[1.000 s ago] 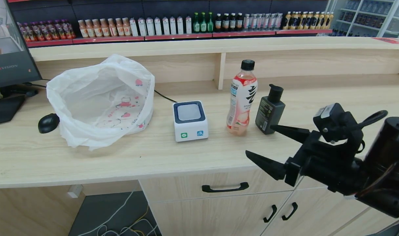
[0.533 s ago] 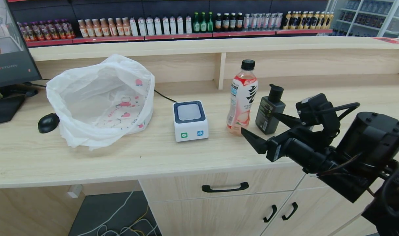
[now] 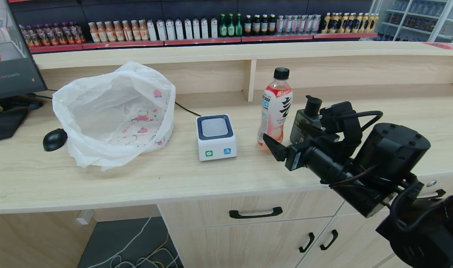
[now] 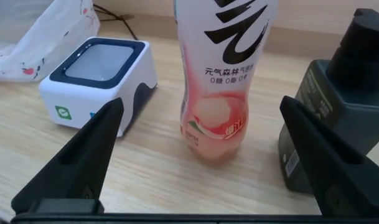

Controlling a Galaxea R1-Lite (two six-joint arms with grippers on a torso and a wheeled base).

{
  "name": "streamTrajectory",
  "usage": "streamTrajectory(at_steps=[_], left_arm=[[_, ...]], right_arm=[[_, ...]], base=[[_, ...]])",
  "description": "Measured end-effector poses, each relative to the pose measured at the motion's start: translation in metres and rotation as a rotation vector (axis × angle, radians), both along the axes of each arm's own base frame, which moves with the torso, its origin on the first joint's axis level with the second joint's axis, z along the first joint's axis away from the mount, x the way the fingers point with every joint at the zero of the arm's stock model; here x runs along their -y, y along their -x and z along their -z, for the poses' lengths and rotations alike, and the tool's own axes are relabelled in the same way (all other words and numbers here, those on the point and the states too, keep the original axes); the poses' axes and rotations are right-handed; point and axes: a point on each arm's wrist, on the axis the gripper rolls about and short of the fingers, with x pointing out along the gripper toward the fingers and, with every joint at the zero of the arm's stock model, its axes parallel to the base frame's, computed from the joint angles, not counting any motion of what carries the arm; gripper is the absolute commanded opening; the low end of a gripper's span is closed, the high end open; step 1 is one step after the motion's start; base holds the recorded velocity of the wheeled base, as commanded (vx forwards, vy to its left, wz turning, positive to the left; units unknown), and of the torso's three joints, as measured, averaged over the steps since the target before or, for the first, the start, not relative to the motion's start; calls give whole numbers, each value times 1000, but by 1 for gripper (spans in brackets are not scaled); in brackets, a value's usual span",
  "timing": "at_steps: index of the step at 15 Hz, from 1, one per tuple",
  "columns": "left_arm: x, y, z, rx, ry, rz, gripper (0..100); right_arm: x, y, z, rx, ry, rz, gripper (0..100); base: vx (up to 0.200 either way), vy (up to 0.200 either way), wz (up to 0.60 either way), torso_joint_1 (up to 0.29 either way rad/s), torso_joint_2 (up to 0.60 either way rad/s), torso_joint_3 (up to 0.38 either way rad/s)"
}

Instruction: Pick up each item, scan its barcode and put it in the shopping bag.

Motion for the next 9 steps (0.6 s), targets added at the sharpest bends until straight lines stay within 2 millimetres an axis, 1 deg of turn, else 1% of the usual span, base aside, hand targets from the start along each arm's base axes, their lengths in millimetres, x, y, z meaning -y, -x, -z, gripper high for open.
streamTrajectory(at_steps=[2, 6, 9], left_arm=[[0, 0, 0, 0, 0, 0, 100], [0, 0, 0, 0, 0, 0, 100], [0, 0, 0, 0, 0, 0, 100]], right_arm=[[-5, -5, 2, -4, -7, 16, 100], [-16, -22, -3, 29, -46, 93, 100], [-22, -30, -5, 50, -66, 92, 100]], base=[[0, 0, 0, 0, 0, 0], [0, 0, 0, 0, 0, 0], [0, 0, 0, 0, 0, 0]])
